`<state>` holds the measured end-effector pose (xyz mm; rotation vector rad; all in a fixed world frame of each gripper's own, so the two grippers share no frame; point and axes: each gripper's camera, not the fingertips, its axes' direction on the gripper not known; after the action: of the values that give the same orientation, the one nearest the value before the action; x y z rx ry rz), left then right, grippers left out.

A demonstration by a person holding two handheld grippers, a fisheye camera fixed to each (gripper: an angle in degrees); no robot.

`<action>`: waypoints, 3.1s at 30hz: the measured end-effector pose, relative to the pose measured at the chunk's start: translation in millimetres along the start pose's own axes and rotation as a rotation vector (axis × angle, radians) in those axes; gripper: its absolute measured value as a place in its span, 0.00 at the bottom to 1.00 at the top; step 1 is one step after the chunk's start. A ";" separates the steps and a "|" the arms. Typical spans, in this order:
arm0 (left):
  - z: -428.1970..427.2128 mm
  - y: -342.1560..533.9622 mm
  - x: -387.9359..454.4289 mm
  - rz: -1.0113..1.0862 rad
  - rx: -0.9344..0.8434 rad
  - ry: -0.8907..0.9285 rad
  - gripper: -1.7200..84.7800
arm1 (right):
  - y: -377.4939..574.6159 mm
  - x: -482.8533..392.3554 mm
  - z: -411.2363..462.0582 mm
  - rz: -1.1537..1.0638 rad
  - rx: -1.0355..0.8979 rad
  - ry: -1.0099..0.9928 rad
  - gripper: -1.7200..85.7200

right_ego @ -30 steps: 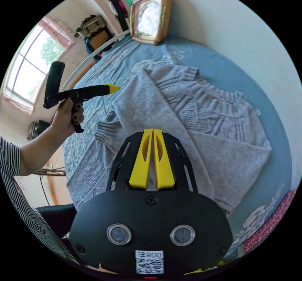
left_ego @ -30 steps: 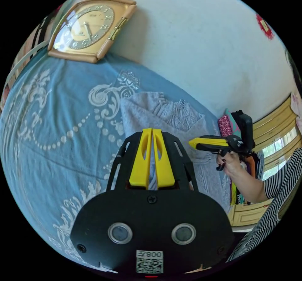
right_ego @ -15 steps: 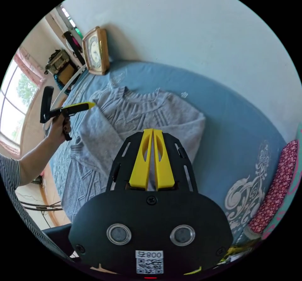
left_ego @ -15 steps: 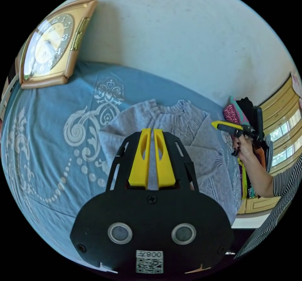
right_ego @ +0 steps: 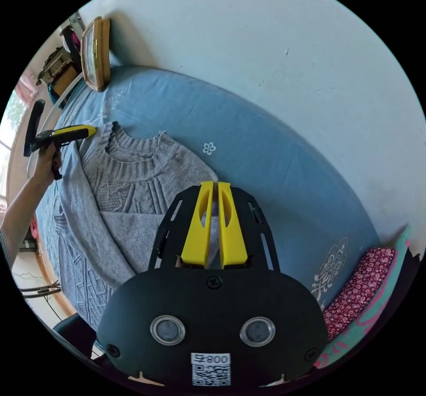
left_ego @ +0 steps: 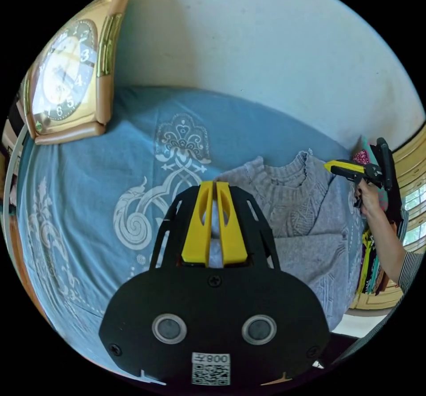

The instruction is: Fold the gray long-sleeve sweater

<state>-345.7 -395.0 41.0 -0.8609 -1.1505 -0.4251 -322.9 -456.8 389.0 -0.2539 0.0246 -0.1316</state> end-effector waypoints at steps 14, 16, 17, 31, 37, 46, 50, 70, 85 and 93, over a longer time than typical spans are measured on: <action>-7.9 82.2 20.7 0.001 0.162 0.083 0.05 | 72.6 33.8 -7.4 0.121 0.157 -0.092 0.02; -3.2 101.8 26.0 0.014 0.165 0.116 0.04 | 103.1 27.4 -5.8 0.085 0.166 -0.162 0.02; 5.4 113.0 29.5 0.016 0.144 0.114 0.04 | 108.7 23.3 -0.2 0.072 0.152 -0.174 0.02; 75.6 188.3 37.1 -0.094 0.094 0.245 0.02 | 137.5 22.2 81.0 0.159 0.021 -0.181 0.02; 89.2 285.1 47.6 -0.258 -0.014 0.350 0.04 | 225.1 31.3 51.6 0.240 -0.010 -0.270 0.02; 116.6 412.9 95.0 -0.446 -0.349 0.278 0.04 | 427.2 -27.6 40.3 0.342 -0.353 -0.303 0.02; 172.0 426.5 125.5 -0.404 -0.496 0.226 0.03 | 467.5 -83.4 56.7 0.249 -0.463 -0.250 0.02; 300.9 493.2 149.7 -0.556 -0.641 0.355 0.07 | 552.3 -99.8 64.7 0.327 -0.483 -0.476 0.02; 453.4 550.6 187.2 -0.631 -0.834 0.410 0.12 | 695.4 -145.0 78.8 0.462 -0.638 -0.594 0.06; 516.7 558.4 199.5 -0.566 -0.835 0.404 0.12 | 728.8 -171.1 90.5 0.460 -0.637 -0.615 0.07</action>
<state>-201.3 376.4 92.7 -1.0736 -0.8048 -1.5479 -396.5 287.7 294.2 -0.9062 -0.4915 0.4250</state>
